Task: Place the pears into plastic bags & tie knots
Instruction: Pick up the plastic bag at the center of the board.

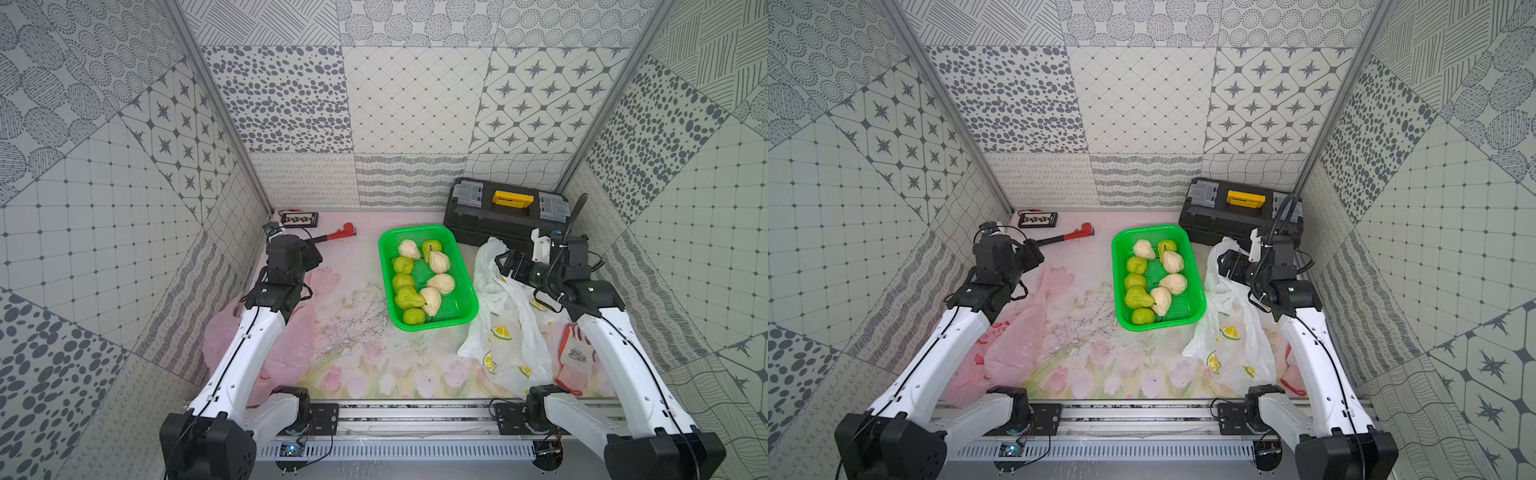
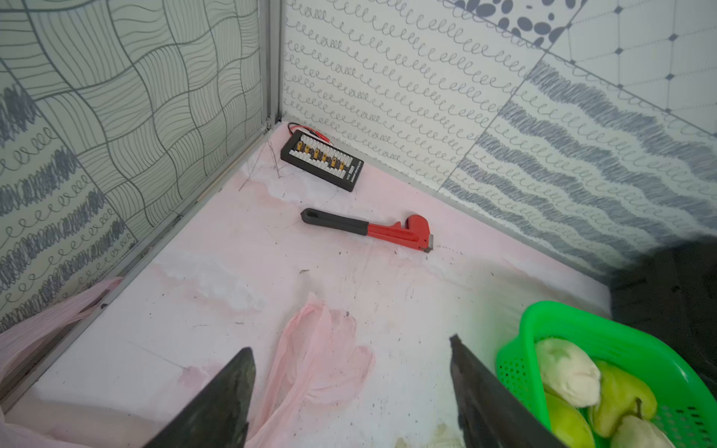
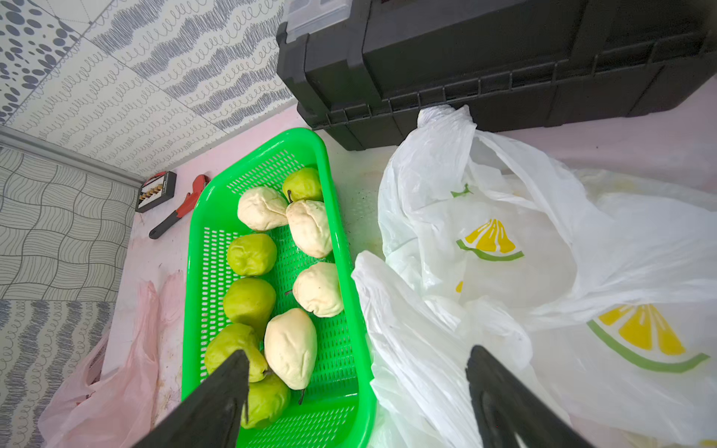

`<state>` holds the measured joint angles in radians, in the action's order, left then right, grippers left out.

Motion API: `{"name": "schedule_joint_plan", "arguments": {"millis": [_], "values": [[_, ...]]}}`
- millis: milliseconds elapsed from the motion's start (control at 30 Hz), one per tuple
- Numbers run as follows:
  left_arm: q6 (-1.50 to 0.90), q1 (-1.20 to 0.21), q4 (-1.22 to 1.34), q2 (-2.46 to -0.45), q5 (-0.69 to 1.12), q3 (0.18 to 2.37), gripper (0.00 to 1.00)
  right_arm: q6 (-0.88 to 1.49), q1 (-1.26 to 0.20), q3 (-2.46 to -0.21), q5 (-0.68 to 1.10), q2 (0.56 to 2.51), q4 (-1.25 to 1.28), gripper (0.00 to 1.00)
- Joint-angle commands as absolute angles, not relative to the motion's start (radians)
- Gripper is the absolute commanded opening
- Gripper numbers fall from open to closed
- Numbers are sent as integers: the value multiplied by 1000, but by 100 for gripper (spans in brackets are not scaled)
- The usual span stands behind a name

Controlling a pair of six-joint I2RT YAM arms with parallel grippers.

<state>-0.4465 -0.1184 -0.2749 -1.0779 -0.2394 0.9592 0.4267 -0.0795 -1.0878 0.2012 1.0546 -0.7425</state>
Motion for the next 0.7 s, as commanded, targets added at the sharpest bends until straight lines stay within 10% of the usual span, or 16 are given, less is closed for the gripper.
{"name": "schedule_joint_plan", "arguments": {"millis": [0, 333, 667], "values": [[-504, -152, -566, -1095, -21, 1052, 79, 403, -110, -1090, 154, 1091, -934, 88], [-570, -424, -646, -1222, 102, 1043, 99, 398, -151, -1037, -125, 1205, -982, 79], [-570, -577, -604, -1374, 72, 1115, 97, 382, -193, -1002, -188, 1228, -950, 20]]}}
